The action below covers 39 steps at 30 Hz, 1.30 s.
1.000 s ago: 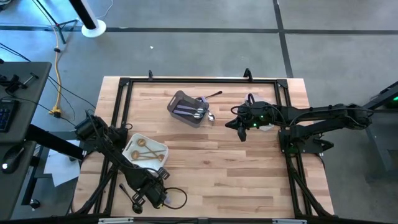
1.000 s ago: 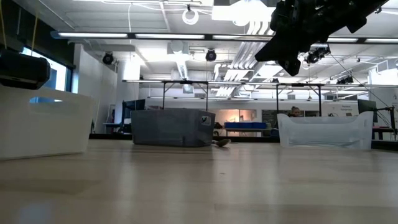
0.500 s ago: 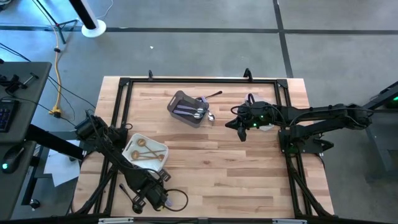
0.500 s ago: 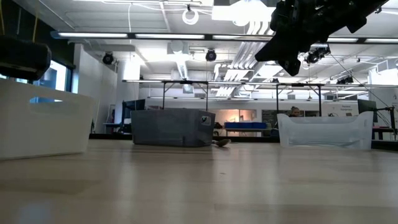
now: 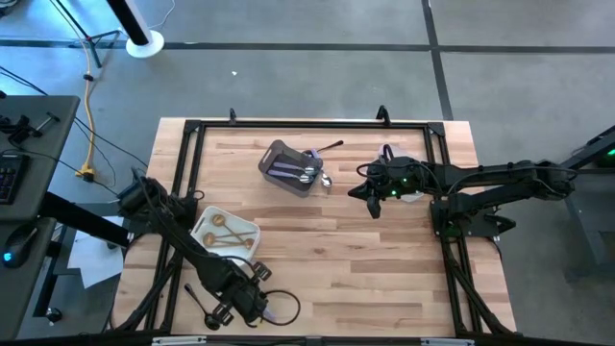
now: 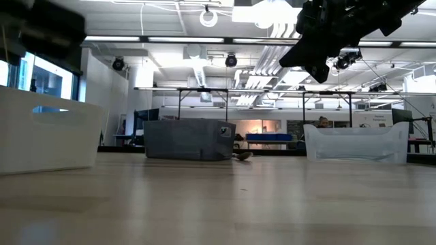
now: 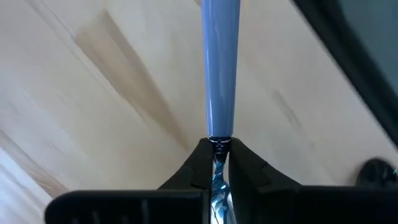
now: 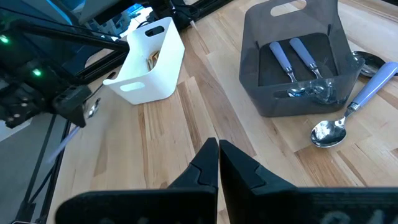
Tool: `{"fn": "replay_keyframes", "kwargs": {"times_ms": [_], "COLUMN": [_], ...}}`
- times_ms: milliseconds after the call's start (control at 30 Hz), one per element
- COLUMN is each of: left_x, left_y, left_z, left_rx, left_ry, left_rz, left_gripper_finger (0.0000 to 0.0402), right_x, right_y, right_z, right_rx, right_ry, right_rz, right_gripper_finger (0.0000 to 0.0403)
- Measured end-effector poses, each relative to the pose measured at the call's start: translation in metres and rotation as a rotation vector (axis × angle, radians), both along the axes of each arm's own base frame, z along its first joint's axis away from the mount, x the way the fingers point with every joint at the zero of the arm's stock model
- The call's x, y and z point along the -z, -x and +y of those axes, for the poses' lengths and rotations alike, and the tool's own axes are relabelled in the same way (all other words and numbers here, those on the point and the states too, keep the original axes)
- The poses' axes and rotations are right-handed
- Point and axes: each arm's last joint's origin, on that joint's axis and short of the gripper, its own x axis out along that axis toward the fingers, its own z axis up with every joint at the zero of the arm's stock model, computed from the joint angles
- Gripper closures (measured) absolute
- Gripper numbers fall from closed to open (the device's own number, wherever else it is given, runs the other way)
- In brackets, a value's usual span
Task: Sort silverware by color (type)
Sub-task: Put the bottom purple spoon into the black bin
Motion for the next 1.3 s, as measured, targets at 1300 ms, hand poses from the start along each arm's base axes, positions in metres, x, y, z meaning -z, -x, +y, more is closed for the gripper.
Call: {"fn": "replay_keyframes", "kwargs": {"times_ms": [1300], "left_x": [-0.129], "left_y": [-0.044], "left_z": [0.229], "left_rx": [-0.806], "left_ry": [0.485], "left_rz": [-0.933], "left_gripper_finger": [0.0390], "right_x": [-0.034], "right_y": [0.051], "right_z": [0.008], "right_rx": [-0.227], "right_ry": [0.189], "right_rz": [-0.117], "right_gripper_finger": [0.0403]}}
